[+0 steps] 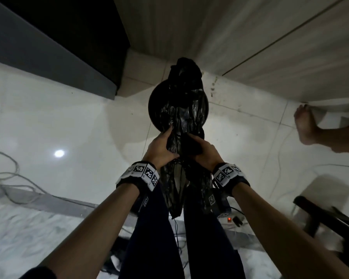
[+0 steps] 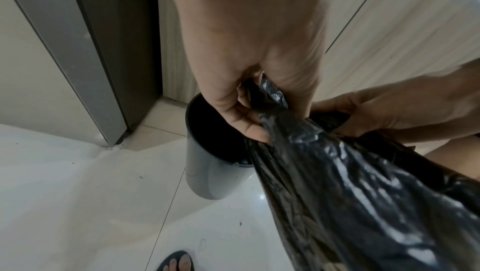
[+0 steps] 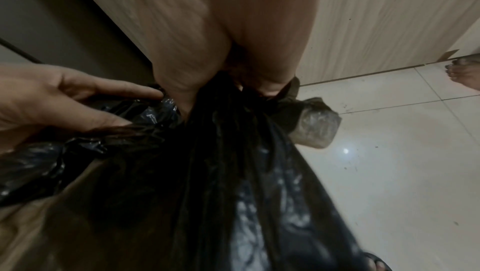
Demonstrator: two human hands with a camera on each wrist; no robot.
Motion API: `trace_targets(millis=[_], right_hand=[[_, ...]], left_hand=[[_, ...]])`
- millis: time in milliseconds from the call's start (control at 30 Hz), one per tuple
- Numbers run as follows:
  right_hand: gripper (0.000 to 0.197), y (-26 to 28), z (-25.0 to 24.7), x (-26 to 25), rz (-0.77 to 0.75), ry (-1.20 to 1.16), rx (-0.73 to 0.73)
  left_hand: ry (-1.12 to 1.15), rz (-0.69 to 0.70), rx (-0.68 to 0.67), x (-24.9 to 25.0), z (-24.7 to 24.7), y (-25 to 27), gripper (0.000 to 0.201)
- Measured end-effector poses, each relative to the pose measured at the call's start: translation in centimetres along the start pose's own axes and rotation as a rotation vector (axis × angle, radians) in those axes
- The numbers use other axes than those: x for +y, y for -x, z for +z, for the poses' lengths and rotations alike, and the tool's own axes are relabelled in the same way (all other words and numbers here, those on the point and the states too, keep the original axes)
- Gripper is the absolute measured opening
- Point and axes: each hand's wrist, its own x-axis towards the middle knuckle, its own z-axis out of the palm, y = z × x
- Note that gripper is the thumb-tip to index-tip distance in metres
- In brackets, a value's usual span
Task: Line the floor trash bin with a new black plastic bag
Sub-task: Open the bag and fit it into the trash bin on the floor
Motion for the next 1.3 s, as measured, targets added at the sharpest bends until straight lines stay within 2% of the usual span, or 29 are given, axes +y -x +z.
trace_targets(millis=[267, 500, 667, 833, 1033, 1300], right_hand=[[0.074, 3.5, -1.6, -1.4, -0.021, -0.015, 0.008], [0.072, 7.6, -3.7, -4.7, -0.058, 0.025, -0.008], [0.069, 9.5, -4.9, -5.7, -0.069, 0.053, -0.051], [0.063, 9.7, -6.1, -5.3, -0.041, 0.055, -0.117], [0.062, 6.1, -6.3, -4.9, -0.011, 0.097, -0.092], [0.059, -6.8, -5.7, -2.3, -0.004, 0.121, 0.131]], left_hand=[[0.014, 0.009, -0.001, 1.5, -0.6, 4.0, 0.099], [0.005, 0.009, 0.025, 4.6, -3.0, 7.9, 0.099], [-0.040, 0.027, 0.033, 5.2, -3.8, 10.1, 0.089], [-0.046, -0.005, 0.027, 5.2, -4.3, 10.4, 0.067], [-0.035, -0.025, 0.027, 4.1, -4.2, 6.9, 0.065], [0.022, 0.019, 0.173, 0.4, -4.8, -5.7, 0.068]])
